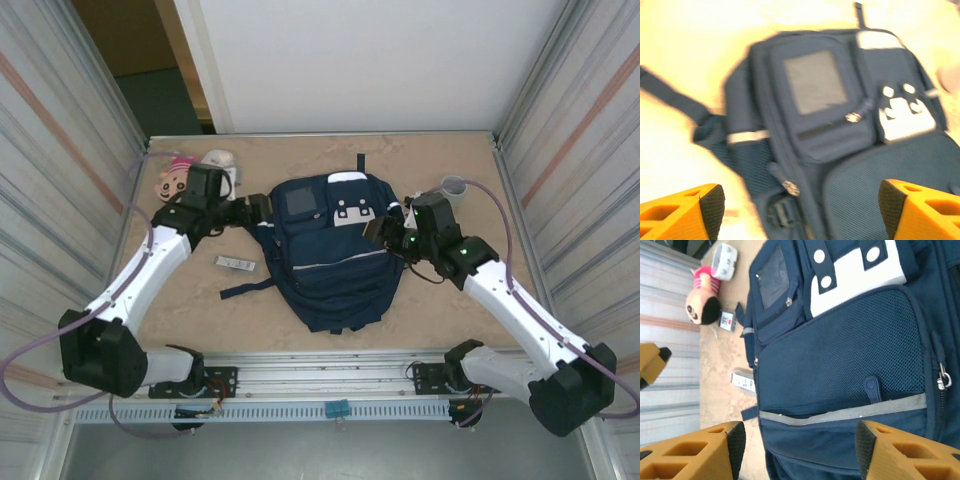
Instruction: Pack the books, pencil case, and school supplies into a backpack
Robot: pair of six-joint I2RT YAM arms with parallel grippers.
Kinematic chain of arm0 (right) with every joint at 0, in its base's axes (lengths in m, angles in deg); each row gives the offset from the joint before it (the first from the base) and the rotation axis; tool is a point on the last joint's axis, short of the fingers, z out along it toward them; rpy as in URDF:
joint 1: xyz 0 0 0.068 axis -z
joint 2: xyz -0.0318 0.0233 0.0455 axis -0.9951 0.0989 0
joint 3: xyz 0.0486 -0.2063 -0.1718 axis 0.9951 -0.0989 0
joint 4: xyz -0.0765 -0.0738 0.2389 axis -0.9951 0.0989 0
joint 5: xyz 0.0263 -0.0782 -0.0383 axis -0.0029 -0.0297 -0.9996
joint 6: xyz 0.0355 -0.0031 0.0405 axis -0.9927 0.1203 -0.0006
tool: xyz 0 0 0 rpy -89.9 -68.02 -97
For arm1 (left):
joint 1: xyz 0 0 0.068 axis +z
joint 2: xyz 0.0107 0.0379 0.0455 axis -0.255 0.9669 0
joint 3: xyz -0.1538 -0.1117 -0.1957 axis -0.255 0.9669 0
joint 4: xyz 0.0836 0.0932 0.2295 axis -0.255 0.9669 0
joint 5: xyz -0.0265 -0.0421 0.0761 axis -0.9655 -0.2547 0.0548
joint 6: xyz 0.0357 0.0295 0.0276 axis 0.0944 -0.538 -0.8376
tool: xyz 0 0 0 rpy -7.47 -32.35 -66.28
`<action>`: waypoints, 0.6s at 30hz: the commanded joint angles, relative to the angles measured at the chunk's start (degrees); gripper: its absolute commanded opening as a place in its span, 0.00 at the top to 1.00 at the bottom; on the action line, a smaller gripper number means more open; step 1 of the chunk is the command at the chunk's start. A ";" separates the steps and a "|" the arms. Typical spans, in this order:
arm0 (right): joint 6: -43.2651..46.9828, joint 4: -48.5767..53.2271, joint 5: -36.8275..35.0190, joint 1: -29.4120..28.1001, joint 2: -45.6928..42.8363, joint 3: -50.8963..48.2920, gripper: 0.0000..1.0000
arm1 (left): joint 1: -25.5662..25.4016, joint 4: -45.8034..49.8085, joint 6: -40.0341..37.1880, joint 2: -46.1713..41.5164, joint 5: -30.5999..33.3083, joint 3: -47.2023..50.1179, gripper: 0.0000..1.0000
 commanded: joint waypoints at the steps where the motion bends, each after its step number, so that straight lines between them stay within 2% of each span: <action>1: 2.59 -1.92 2.74 -0.03 2.19 2.14 0.39 | 5.27 1.24 -0.80 5.10 -0.77 -1.47 0.18; 8: 3.73 -2.83 3.58 -0.60 6.66 3.45 0.39 | 13.10 1.06 -1.79 20.68 -1.58 -8.74 0.18; 18: 4.70 -3.27 4.28 -0.38 11.04 4.04 0.39 | 14.58 0.22 -4.81 37.59 2.77 -20.09 0.17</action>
